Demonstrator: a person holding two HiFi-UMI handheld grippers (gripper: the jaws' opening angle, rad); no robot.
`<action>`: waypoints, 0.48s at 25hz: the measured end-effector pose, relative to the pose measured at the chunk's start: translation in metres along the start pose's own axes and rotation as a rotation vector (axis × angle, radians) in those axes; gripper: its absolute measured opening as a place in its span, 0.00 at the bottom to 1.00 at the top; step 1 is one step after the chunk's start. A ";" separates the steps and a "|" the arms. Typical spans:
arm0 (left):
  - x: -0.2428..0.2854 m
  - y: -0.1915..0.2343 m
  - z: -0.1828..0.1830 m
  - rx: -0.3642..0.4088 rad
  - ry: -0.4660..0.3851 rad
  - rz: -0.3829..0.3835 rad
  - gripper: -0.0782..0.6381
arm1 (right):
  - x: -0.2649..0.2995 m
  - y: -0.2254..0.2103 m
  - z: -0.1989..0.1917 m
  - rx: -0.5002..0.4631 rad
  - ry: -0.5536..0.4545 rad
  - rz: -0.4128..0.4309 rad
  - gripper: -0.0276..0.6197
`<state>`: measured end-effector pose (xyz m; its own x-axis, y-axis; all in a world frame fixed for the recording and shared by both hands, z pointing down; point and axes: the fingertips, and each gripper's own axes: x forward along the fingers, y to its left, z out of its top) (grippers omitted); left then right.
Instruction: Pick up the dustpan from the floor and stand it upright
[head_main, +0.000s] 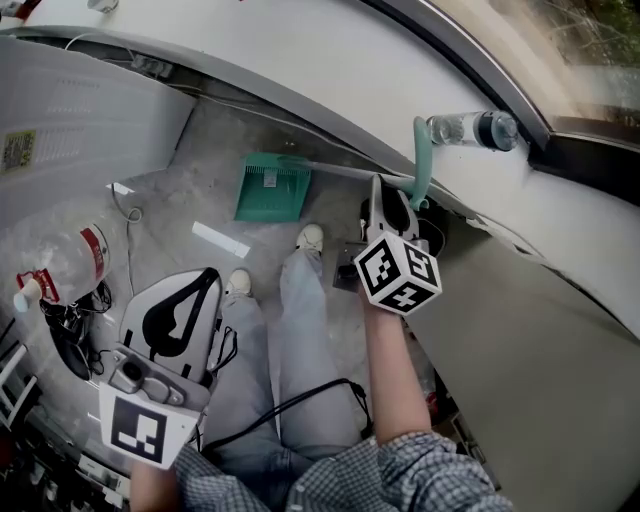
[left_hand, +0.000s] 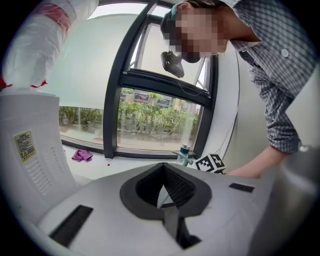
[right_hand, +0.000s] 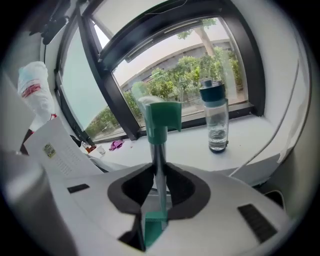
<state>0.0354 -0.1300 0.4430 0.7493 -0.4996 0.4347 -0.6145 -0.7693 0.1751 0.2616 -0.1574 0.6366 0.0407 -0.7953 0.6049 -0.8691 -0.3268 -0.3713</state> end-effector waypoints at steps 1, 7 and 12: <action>-0.005 0.003 0.000 0.000 -0.002 0.009 0.12 | 0.002 0.009 -0.001 -0.021 0.006 0.007 0.17; -0.039 0.027 -0.005 -0.028 -0.031 0.080 0.12 | 0.013 0.071 -0.013 -0.165 0.042 0.045 0.17; -0.070 0.032 -0.010 -0.047 -0.053 0.122 0.12 | 0.016 0.115 -0.030 -0.267 0.085 0.091 0.18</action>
<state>-0.0391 -0.1163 0.4270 0.6796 -0.6098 0.4079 -0.7118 -0.6826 0.1654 0.1471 -0.1923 0.6246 -0.0750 -0.7660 0.6384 -0.9667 -0.1012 -0.2350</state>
